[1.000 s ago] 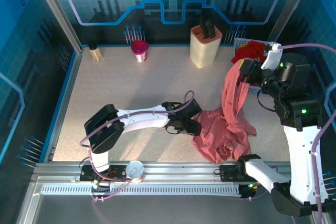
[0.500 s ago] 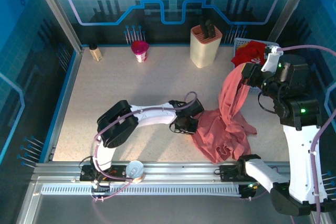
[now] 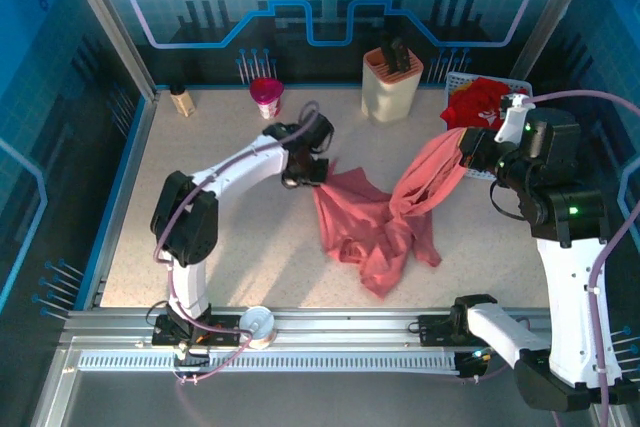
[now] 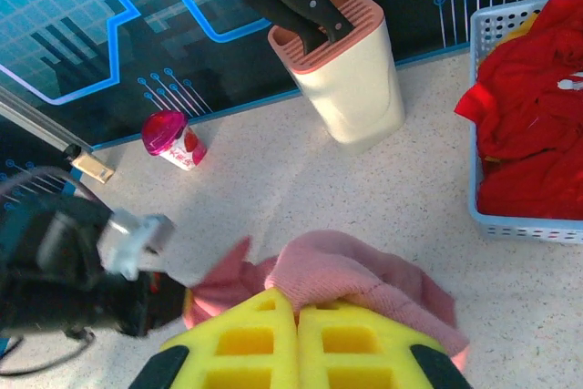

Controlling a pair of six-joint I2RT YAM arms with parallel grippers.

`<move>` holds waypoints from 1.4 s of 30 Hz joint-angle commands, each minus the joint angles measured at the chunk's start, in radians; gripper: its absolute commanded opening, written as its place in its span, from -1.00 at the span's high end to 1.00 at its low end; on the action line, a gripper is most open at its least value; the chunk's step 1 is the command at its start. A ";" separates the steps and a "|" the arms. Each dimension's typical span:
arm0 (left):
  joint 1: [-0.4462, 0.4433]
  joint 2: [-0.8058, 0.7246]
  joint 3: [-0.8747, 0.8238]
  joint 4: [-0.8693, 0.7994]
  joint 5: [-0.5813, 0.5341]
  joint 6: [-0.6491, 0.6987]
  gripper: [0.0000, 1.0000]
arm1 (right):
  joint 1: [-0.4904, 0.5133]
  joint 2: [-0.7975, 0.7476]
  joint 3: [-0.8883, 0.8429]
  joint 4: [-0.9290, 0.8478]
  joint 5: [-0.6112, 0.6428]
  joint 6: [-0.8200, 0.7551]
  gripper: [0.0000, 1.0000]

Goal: Fold and stack the t-shirts

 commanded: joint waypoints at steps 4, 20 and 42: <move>0.157 0.106 0.278 -0.158 -0.147 0.187 1.00 | -0.015 -0.015 -0.042 0.002 -0.027 0.020 1.00; 0.197 -0.163 -0.130 -0.028 0.095 0.131 0.09 | -0.015 -0.017 -0.100 0.018 -0.064 0.014 1.00; 0.076 -0.315 -0.508 0.230 0.020 0.256 -0.11 | -0.019 -0.011 -0.122 0.026 -0.089 0.019 1.00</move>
